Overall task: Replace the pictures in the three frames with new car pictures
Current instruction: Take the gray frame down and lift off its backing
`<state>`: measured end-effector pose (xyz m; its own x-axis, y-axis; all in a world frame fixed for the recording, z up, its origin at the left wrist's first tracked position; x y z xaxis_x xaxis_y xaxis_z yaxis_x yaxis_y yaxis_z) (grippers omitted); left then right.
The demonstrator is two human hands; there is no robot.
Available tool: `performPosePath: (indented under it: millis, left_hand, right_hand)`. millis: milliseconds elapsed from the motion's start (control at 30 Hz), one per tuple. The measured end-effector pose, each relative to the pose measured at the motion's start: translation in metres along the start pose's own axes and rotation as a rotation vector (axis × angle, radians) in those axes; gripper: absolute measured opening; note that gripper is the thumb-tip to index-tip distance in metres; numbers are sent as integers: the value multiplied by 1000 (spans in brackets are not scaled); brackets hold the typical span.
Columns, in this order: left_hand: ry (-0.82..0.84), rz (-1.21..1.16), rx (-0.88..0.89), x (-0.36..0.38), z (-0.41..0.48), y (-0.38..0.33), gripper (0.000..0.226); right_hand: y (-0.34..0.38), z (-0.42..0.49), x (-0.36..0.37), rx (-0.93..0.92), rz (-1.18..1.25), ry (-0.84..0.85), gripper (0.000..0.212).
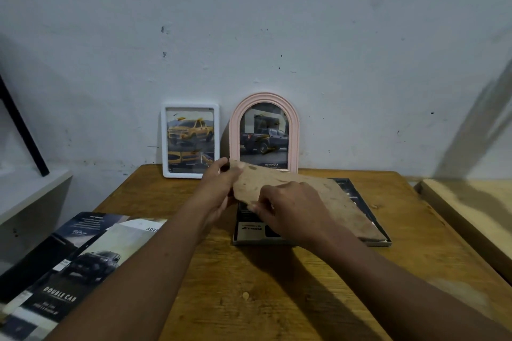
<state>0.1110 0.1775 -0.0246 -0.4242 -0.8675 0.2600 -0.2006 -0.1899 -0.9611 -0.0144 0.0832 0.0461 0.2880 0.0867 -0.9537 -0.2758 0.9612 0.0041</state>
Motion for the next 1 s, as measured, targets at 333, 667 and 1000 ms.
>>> performPosePath:
  millis: [333,667,1000]
  left_hand:
    - [-70,59,54,-25,-21,-12,43]
    - [-97,657,64,-18,-72,-24,49]
    - [-139,1231,0,-32,-154,46,53]
  right_hand:
    - [-168,-56,4,697,302,-29,58]
    - [-152,-122,7,761,425,-41,50]
    - [-76,-214,32,753,275,88,36]
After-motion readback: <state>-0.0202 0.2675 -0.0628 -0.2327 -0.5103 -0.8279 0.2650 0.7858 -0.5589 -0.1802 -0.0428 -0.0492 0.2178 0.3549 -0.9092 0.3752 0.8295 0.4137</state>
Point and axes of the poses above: each hand's wrist, its own z-axis towards the middle knuckle, its own x-axis out of the palm, y = z × x, the point moved 10 cm from there along z, towards the middle knuckle, and after that the axes turned 12 degrees about y, right-handed, at the moved point
